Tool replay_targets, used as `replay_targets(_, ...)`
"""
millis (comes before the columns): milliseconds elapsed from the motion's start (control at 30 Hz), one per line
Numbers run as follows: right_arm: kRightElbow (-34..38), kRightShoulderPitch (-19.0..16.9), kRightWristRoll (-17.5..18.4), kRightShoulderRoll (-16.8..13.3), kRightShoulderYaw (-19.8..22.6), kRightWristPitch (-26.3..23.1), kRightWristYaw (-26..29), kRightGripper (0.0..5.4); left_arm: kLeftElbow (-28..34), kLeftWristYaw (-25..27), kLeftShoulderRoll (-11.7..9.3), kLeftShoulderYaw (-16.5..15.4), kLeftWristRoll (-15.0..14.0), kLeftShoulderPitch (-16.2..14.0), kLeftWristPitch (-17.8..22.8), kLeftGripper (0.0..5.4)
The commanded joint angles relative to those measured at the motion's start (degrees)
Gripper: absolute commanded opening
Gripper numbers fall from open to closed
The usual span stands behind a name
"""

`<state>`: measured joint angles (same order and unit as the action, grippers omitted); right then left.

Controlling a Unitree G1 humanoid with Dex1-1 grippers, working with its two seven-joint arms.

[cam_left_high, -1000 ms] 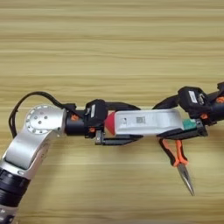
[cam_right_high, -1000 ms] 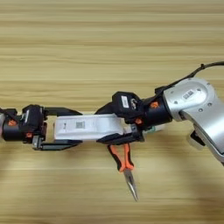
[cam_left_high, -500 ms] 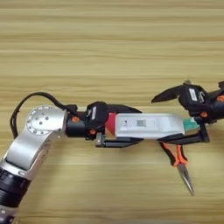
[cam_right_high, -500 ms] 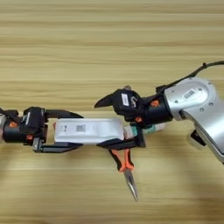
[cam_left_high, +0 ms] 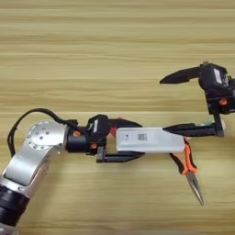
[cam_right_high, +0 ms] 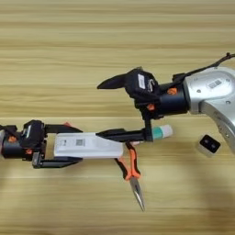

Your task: Move the objects on the table

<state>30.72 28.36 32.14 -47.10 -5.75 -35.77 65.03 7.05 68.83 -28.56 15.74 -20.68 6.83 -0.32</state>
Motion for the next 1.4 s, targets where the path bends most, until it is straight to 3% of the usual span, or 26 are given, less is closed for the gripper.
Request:
replay_targets(33,0.8,0.5,2.0,1.0,2.8,-0.4,-2.7,5.4,-1.8,-0.3,-0.6,0.0,1.7,-1.1,-1.6,2.86)
replay_targets(433,2.3,-5.9,4.0,7.8,10.1,1.5,-15.8,5.4,-3.3,-0.4,-1.0,1.0,4.8,-3.9,-3.9,2.86)
replay_targets(767,6.4,-11.0,1.5,14.8,11.5,3.2,-30.4,5.4,-2.5,-1.9,-1.7,-0.1,5.0,-6.1,-3.8,2.86)
replay_targets(1067,7.6,-10.9,-2.6,19.4,14.0,3.7,-43.2,5.4,-2.5,-5.9,-1.7,-0.7,5.8,-8.6,-3.3,2.86)
replay_targets(1167,6.9,-11.1,-1.8,21.6,15.0,4.3,-45.5,5.4,-2.5,-6.6,-1.7,-0.8,5.6,-9.4,-2.8,2.86)
replay_targets(1400,4.6,-12.8,-6.5,25.2,15.9,10.1,-50.2,5.4,-2.8,-9.3,-1.3,-1.3,5.4,-10.9,-1.6,2.86)
